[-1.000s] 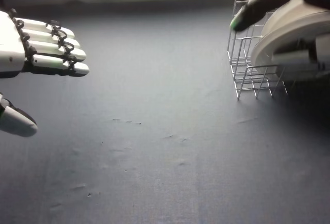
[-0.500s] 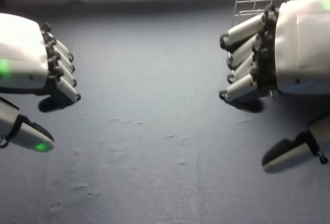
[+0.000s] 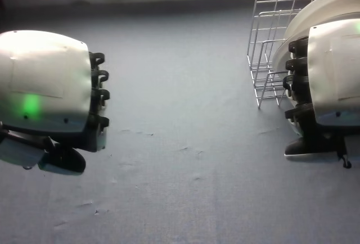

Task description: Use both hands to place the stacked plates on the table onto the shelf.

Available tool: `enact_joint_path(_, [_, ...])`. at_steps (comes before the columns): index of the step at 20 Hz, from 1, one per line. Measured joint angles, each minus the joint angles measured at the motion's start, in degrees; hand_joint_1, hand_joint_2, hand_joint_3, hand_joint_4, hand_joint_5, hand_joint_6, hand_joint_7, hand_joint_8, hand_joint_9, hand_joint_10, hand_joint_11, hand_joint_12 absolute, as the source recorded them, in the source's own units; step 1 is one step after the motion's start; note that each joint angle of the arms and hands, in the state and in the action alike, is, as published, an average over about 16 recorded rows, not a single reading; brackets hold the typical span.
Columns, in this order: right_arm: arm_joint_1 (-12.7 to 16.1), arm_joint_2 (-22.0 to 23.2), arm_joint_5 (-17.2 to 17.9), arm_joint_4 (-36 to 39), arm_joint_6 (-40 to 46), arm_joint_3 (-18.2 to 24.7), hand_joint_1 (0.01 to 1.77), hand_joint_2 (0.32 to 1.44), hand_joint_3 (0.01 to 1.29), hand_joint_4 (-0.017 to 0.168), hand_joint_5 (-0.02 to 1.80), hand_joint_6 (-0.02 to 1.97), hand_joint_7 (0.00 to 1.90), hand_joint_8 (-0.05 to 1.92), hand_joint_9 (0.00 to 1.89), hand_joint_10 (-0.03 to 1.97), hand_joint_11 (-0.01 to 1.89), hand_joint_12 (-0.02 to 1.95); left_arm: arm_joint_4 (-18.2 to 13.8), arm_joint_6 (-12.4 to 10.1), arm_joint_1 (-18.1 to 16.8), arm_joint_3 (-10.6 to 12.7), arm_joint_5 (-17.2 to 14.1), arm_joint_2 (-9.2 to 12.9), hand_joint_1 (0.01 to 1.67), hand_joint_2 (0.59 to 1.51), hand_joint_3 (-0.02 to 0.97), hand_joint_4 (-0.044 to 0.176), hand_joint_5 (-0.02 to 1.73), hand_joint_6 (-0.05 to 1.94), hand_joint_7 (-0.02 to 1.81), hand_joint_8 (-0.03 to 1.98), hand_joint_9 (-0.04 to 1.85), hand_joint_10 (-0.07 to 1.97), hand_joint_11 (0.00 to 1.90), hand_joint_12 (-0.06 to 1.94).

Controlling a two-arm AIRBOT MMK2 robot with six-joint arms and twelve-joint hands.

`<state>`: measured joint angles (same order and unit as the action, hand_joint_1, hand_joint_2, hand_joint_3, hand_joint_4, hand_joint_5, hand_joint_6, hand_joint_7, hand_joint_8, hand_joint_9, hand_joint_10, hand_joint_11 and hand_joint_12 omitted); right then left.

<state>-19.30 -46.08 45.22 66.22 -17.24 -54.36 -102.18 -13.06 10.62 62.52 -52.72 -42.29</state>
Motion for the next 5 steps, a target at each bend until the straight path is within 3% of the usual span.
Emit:
enact_joint_path(3, [-0.16, 0.01, 0.75, 0.50, -0.13, -0.18, 0.33, 1.29, 0.02, 0.066, 1.62, 1.91, 1.70, 1.91, 1.76, 1.91, 1.80, 1.91, -0.03, 0.30, -0.59, -1.49, -0.45, 0.26, 0.66, 1.239, -0.007, 0.145, 1.33, 1.86, 1.43, 1.90, 1.48, 1.93, 1.50, 1.93])
enact_joint_path(5, [-0.19, 0.01, 1.23, 0.56, -0.23, -0.24, 0.37, 1.35, 0.01, 0.079, 1.68, 1.91, 1.75, 1.91, 1.82, 1.91, 1.86, 1.91, -0.11, 0.38, -0.97, -2.27, -0.58, 0.31, 0.75, 1.250, -0.010, 0.143, 1.32, 1.88, 1.41, 1.89, 1.46, 1.93, 1.49, 1.93])
